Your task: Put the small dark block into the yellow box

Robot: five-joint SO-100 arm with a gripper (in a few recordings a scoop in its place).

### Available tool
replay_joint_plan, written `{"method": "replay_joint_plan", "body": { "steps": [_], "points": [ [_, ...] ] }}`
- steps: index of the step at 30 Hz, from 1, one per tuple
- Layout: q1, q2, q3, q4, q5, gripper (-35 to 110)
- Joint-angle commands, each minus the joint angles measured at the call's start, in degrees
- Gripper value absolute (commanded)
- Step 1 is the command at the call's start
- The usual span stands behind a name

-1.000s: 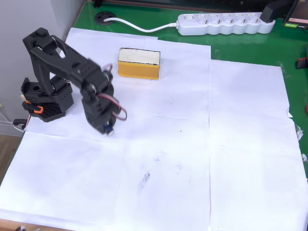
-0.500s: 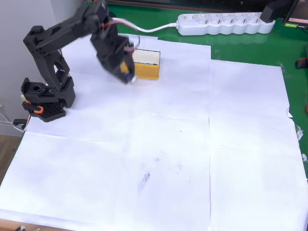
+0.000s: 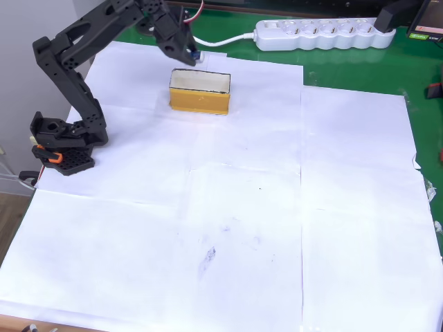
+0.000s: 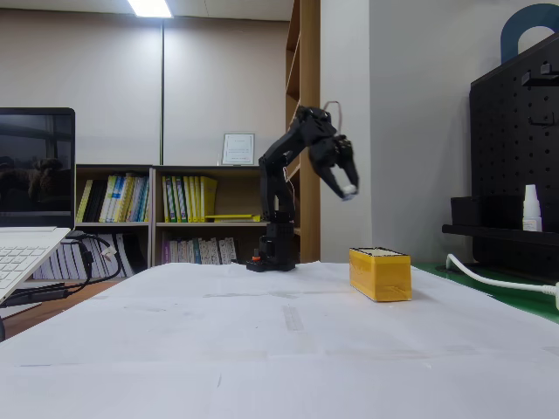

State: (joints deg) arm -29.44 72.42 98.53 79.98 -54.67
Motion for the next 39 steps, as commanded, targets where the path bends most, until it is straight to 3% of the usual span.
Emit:
{"method": "replay_joint_plan", "body": {
  "steps": [1, 17, 26, 39],
  "points": [
    [-2.02, 2.81, 0.88, -2.90, -0.88, 0],
    [-4.75, 10.55, -7.03, -9.58, -1.93, 1],
    [-6.33, 10.72, -7.47, -10.72, -2.64, 33],
    [0.88, -10.28, -10.81, -13.18, -12.39, 41]
  ]
}}
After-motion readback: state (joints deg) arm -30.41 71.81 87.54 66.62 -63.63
